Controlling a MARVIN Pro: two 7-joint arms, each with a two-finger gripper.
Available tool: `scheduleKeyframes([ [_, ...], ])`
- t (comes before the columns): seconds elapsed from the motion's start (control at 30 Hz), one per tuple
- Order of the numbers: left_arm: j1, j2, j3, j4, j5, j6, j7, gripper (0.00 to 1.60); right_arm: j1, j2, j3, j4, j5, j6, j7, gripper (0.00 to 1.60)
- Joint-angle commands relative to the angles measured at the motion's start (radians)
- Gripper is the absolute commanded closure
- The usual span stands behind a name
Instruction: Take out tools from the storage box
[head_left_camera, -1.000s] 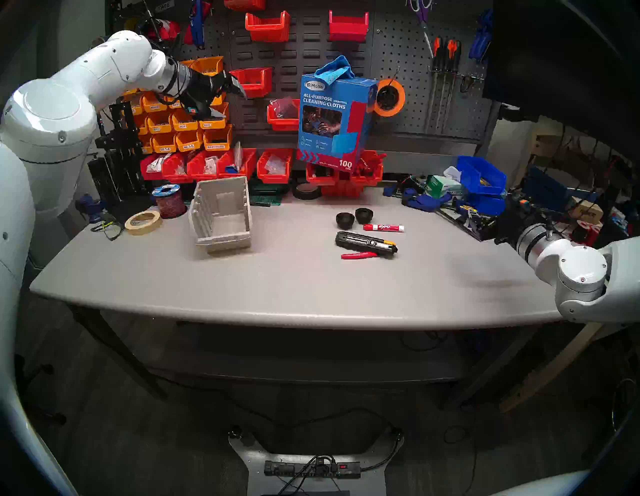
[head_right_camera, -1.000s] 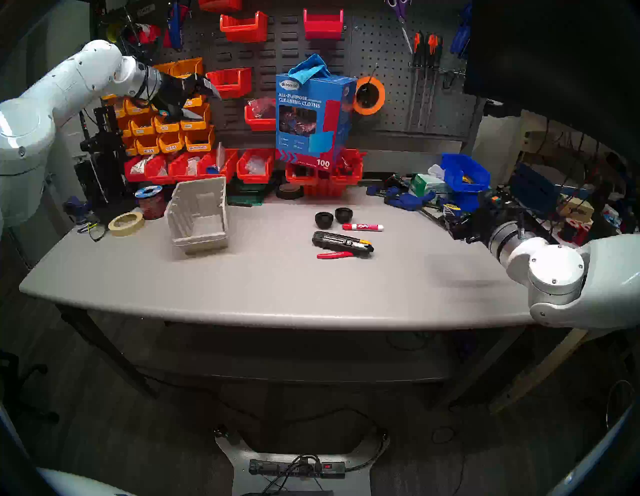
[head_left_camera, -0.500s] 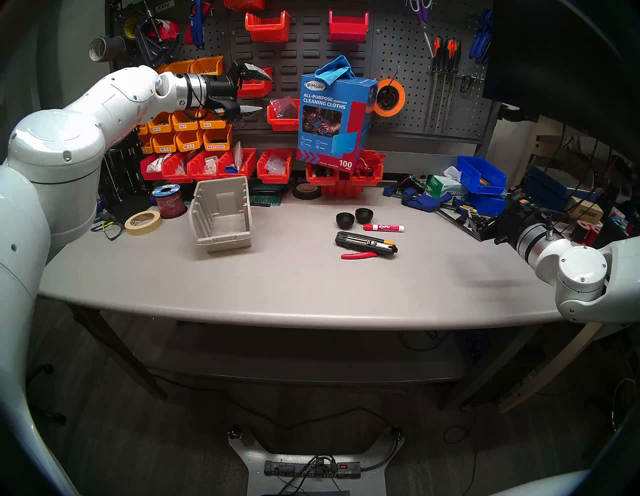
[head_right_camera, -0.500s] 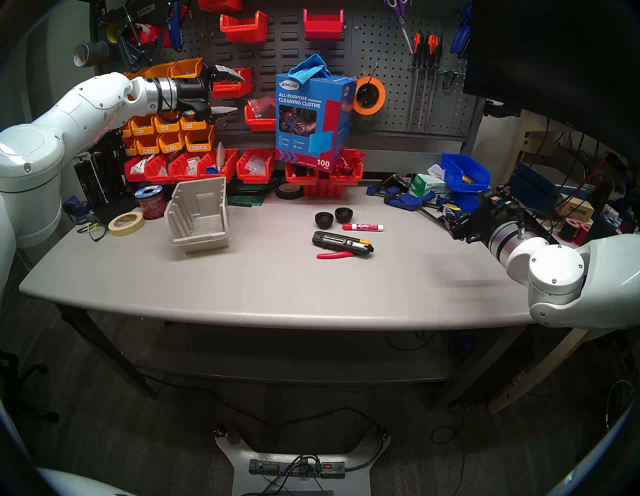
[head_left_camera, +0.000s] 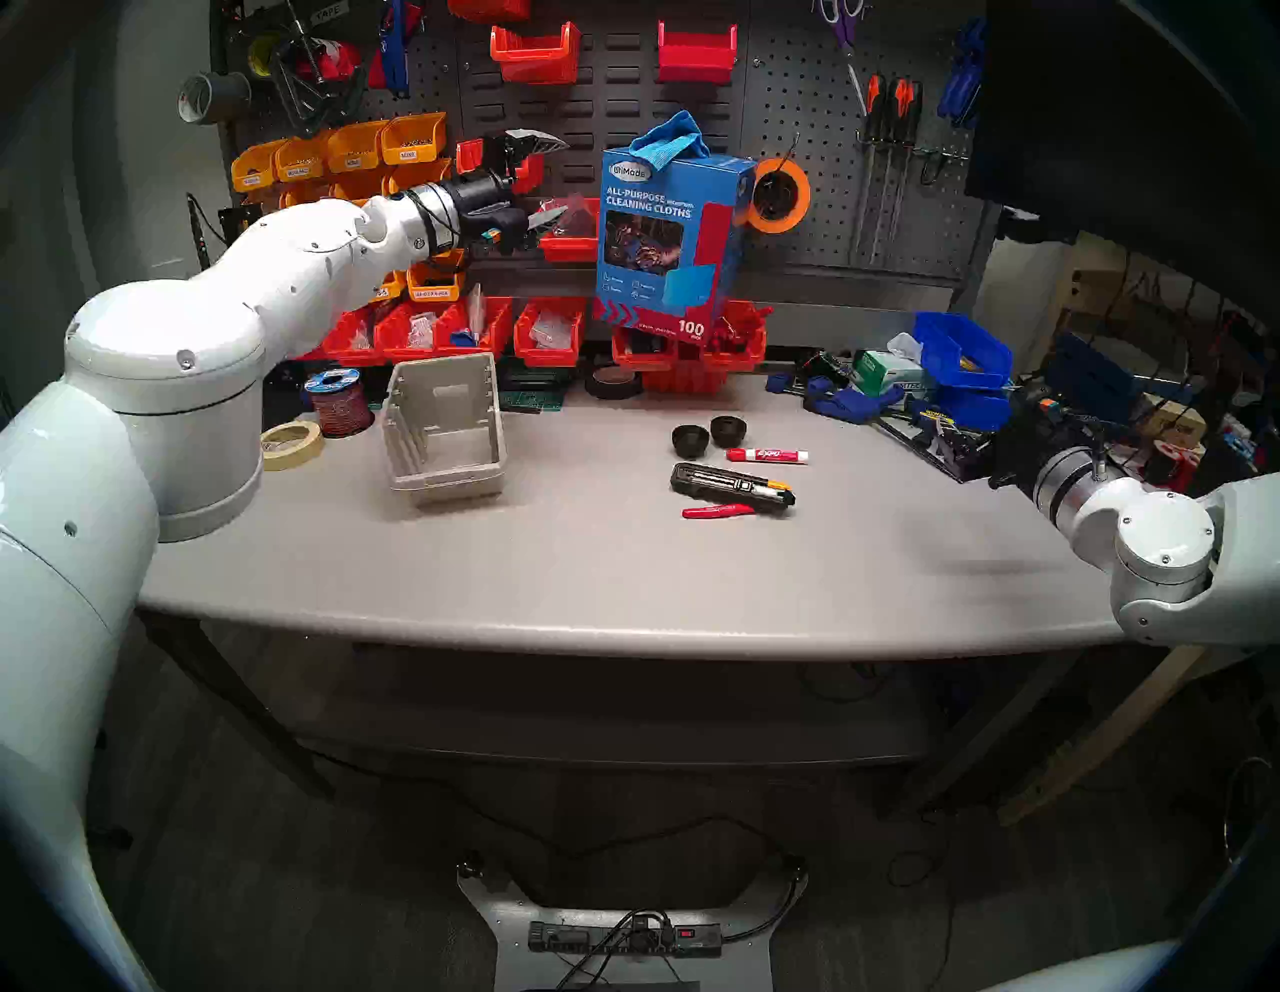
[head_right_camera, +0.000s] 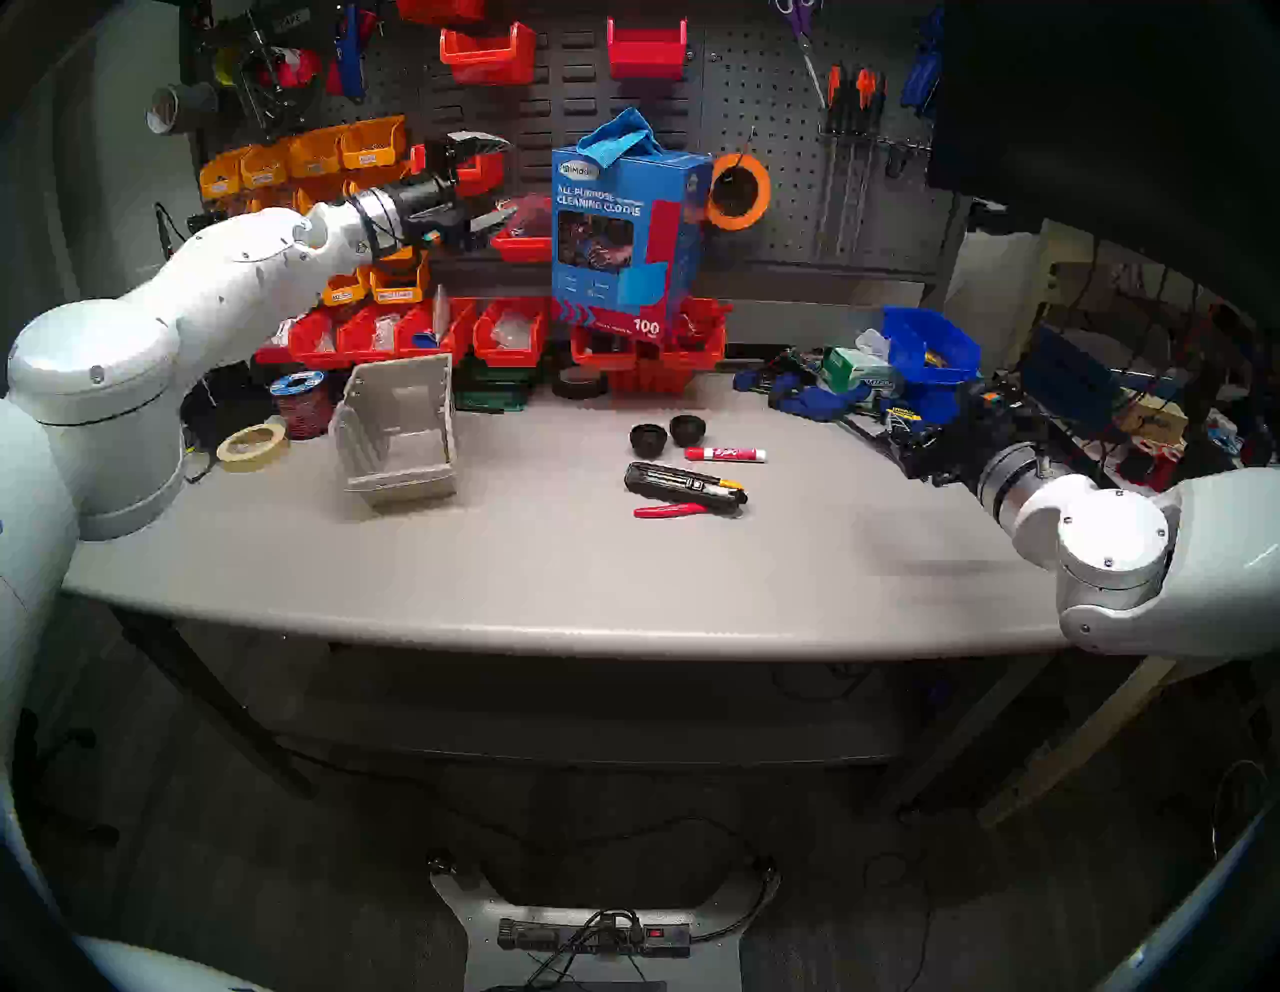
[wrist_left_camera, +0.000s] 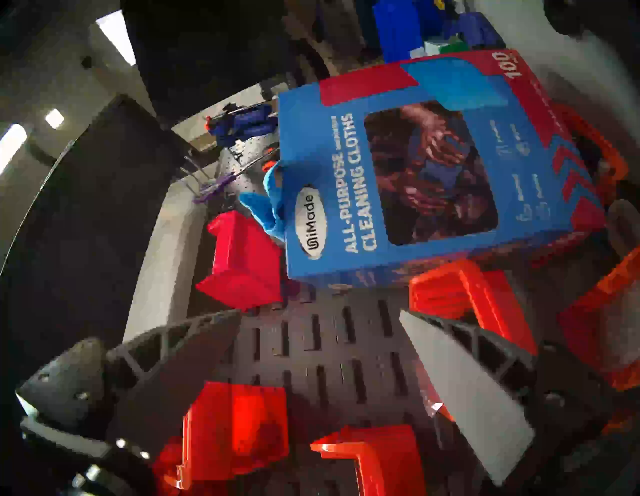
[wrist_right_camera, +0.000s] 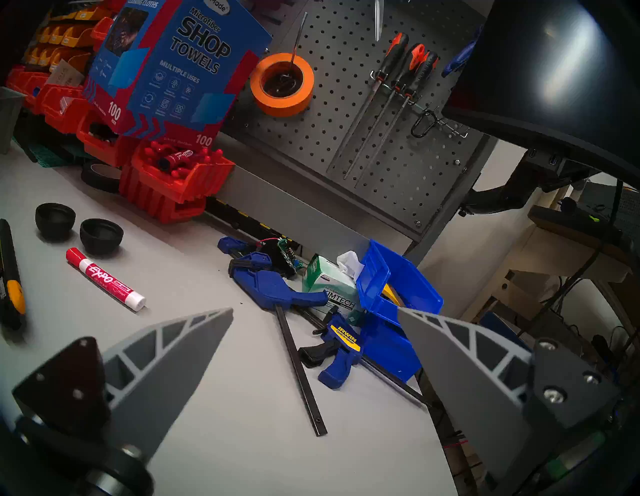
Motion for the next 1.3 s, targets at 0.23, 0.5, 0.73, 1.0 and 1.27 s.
scheduleKeyframes([
  [0.23,0.089,-0.029,-0.148,-0.018,-0.160,-0.031,0.021,0.00,0.003,0.001,0.008,0.003,0.000,-0.002,-0.003,0.00],
  [0.5,0.129,-0.039,-0.216,-0.028,-0.227,-0.070,0.044,0.00,0.003,0.000,0.008,0.002,0.001,-0.002,-0.004,0.00],
  [0.73,0.162,-0.049,-0.265,-0.026,-0.275,-0.094,0.054,0.00,0.003,0.000,0.008,0.002,0.001,-0.003,-0.004,0.00],
  [1.0,0.171,-0.056,-0.255,-0.025,-0.256,-0.105,0.043,0.00,0.002,0.000,0.008,0.003,0.001,-0.003,-0.004,0.00],
  [1.27,0.172,-0.059,-0.256,-0.020,-0.257,-0.105,0.040,0.00,0.002,0.000,0.008,0.003,0.001,-0.003,-0.004,0.00],
])
